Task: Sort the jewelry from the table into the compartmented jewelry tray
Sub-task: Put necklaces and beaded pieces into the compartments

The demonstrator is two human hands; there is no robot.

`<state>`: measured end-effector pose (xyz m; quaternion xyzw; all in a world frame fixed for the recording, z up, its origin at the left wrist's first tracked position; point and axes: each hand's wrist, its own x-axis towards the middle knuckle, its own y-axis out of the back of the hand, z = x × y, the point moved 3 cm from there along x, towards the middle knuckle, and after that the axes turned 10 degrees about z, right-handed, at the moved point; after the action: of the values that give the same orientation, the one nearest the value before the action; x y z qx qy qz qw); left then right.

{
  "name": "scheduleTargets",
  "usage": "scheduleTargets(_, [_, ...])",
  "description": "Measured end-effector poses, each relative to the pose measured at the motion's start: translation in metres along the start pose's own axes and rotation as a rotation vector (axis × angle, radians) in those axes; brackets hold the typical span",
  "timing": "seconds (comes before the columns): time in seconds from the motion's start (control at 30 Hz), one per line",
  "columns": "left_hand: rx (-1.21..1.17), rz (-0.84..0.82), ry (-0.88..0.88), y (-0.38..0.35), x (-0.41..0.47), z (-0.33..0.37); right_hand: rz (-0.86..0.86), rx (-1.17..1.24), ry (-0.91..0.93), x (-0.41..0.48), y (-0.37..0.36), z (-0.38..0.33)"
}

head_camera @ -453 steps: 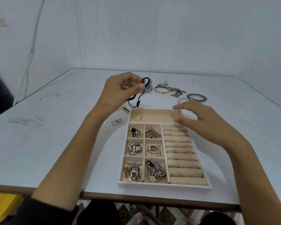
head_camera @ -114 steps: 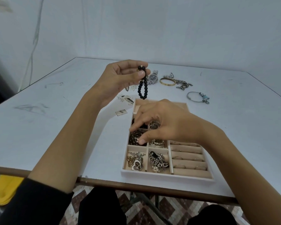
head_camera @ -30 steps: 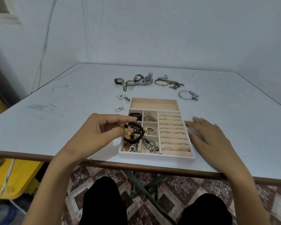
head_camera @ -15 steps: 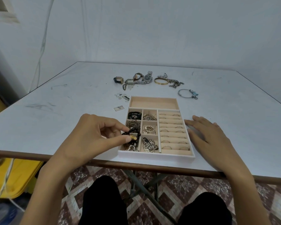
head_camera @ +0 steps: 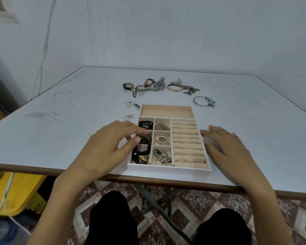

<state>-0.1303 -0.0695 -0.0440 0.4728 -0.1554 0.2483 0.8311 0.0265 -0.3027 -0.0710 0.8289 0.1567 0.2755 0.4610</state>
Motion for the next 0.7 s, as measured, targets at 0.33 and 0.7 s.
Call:
scheduleTargets(0.33, [-0.113,0.013,-0.089,0.005,-0.004,0.005,0.0,0.002,-0.003,-0.001,0.001,-0.001])
scheduleTargets(0.7, [-0.092,-0.046,-0.086,0.006,-0.011,0.017,-0.004,-0.02,-0.011,0.0,0.001,-0.002])
